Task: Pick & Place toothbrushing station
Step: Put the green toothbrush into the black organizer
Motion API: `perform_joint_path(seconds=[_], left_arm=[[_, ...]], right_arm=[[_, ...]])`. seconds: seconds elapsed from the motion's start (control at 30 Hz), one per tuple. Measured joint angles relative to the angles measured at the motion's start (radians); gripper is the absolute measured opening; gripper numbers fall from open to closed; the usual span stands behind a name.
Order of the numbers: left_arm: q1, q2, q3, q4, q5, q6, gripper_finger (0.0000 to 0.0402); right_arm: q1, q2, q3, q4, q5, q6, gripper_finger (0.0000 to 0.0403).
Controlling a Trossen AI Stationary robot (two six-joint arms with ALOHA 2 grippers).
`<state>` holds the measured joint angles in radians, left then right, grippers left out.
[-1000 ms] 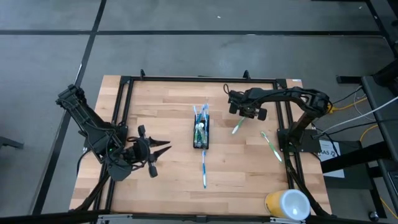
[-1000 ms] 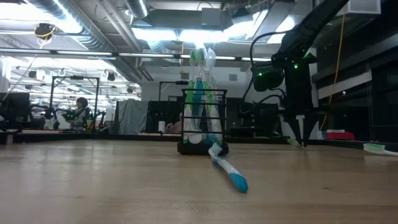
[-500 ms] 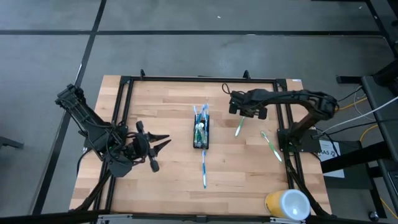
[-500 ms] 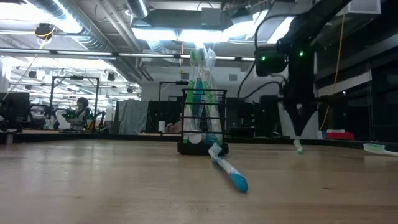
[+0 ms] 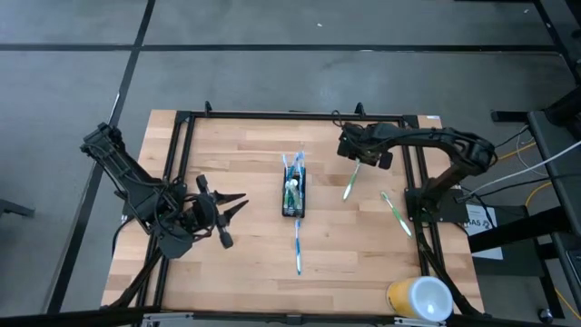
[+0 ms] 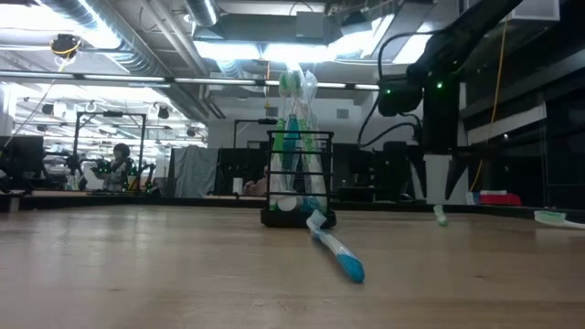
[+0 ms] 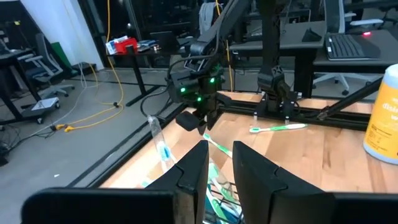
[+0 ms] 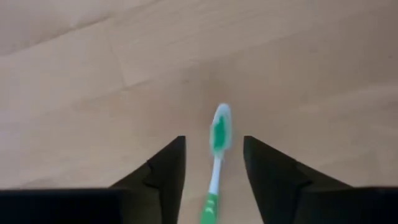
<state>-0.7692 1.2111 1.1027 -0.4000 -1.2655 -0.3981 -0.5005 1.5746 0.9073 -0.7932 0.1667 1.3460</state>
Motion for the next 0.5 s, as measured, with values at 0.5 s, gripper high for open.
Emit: perform_joint_path(seconds=[0.5], left_arm=[[-0.001, -0.033, 0.0, -0.001, 0.0, 0.01, 0.0067]], right_arm=[[-0.014, 0.132, 0.001, 0.044, -0.045, -0.027, 0.012]])
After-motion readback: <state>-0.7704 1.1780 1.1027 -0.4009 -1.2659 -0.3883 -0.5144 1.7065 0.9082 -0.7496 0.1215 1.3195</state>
